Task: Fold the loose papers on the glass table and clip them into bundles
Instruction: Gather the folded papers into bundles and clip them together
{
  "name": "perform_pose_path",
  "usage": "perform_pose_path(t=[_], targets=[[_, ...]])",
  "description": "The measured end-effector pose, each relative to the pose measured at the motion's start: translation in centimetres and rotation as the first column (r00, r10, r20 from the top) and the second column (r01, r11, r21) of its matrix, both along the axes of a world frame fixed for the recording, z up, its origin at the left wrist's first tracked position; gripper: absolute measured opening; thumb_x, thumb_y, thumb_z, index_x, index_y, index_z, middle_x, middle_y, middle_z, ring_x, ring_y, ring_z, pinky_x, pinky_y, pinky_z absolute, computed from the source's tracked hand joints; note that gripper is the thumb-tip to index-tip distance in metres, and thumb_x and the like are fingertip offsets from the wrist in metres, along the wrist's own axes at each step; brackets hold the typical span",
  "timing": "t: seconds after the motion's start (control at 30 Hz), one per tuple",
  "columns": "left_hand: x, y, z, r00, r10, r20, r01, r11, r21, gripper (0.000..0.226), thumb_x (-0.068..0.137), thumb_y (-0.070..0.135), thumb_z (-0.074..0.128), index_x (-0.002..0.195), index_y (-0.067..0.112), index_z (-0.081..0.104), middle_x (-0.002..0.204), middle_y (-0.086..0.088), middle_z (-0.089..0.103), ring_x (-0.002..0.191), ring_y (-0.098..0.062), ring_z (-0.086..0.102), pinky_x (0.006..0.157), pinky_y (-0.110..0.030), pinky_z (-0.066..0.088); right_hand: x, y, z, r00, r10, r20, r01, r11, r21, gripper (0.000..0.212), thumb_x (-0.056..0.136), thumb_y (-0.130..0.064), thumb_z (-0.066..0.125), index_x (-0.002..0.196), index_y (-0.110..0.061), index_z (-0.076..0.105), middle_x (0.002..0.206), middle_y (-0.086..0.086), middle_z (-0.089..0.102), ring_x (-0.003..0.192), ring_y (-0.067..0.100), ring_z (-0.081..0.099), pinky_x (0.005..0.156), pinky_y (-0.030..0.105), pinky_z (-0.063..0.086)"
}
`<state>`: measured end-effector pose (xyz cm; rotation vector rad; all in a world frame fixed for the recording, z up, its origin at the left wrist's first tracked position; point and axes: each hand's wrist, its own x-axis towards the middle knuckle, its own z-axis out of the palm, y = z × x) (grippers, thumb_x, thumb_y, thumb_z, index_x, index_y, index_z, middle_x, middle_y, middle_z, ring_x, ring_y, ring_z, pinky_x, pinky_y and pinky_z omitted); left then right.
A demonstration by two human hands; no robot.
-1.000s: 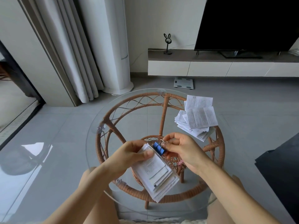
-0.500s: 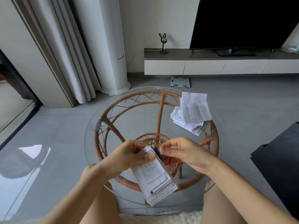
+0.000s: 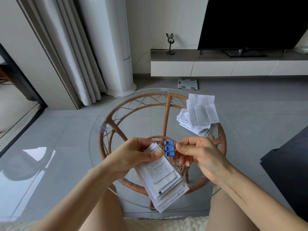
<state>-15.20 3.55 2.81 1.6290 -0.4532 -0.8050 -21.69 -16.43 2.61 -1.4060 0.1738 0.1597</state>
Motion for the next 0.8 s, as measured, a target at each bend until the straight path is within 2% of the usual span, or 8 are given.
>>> perform_pose_path(t=[0.17, 0.37, 0.6, 0.7, 0.8], targets=[[-0.4, -0.2, 0.3, 0.999, 0.007, -0.033, -0.006, 1.000, 0.009, 0.008, 0.072, 0.023, 0.071, 0.065, 0.020, 0.073, 0.075, -0.004, 0.071, 0.072, -0.018, 0.069, 0.062, -0.023, 0.053, -0.4, 0.3, 0.5, 1.000, 0.005, 0.015, -0.005, 1.000, -0.008, 0.018, 0.068, -0.015, 0.068, 0.075, 0.002, 0.067, 0.065, 0.017, 0.065, 0.050, 0.017, 0.053, 0.044, 0.019, 0.039], [-0.7, -0.6, 0.4, 0.998, 0.017, -0.057, -0.015, 0.999, 0.033, 0.009, 0.070, 0.022, 0.074, 0.061, 0.019, 0.074, 0.073, -0.002, 0.071, 0.071, -0.015, 0.069, 0.061, -0.021, 0.052, -0.8, 0.0, 0.9, 0.997, 0.077, -0.003, -0.077, 0.986, -0.149, 0.009, 0.073, -0.009, 0.068, 0.071, -0.001, 0.066, 0.059, 0.014, 0.063, 0.045, 0.015, 0.052, 0.041, 0.018, 0.037], [-0.5, -1.2, 0.4, 0.997, -0.009, -0.082, 0.016, 0.996, 0.090, 0.012, 0.067, 0.022, 0.079, 0.067, 0.013, 0.072, 0.078, -0.007, 0.072, 0.074, -0.020, 0.068, 0.067, -0.027, 0.055, -0.6, -1.0, 1.7, 0.987, 0.152, -0.049, -0.160, 0.953, -0.258, 0.005, 0.079, 0.000, 0.068, 0.075, 0.002, 0.066, 0.057, 0.011, 0.064, 0.043, 0.013, 0.051, 0.039, 0.017, 0.035], [-0.6, -1.6, 0.1, 0.988, 0.019, -0.153, -0.007, 0.997, 0.080, 0.012, 0.065, 0.020, 0.074, 0.070, 0.009, 0.072, 0.080, -0.009, 0.072, 0.074, -0.021, 0.068, 0.067, -0.028, 0.056, -0.4, -1.3, 1.9, 0.983, 0.165, -0.077, -0.180, 0.948, -0.261, 0.005, 0.079, 0.000, 0.067, 0.075, 0.003, 0.066, 0.056, 0.011, 0.064, 0.042, 0.013, 0.051, 0.038, 0.017, 0.035], [-0.5, -1.8, -0.1, 0.978, 0.032, -0.205, -0.020, 0.998, 0.061, 0.009, 0.068, 0.017, 0.078, 0.070, 0.010, 0.074, 0.080, -0.009, 0.072, 0.074, -0.021, 0.069, 0.066, -0.028, 0.056, -0.4, -1.5, 1.8, 0.984, 0.151, -0.094, -0.170, 0.954, -0.247, 0.006, 0.080, 0.001, 0.067, 0.075, 0.004, 0.066, 0.056, 0.012, 0.063, 0.042, 0.014, 0.050, 0.038, 0.017, 0.035]])
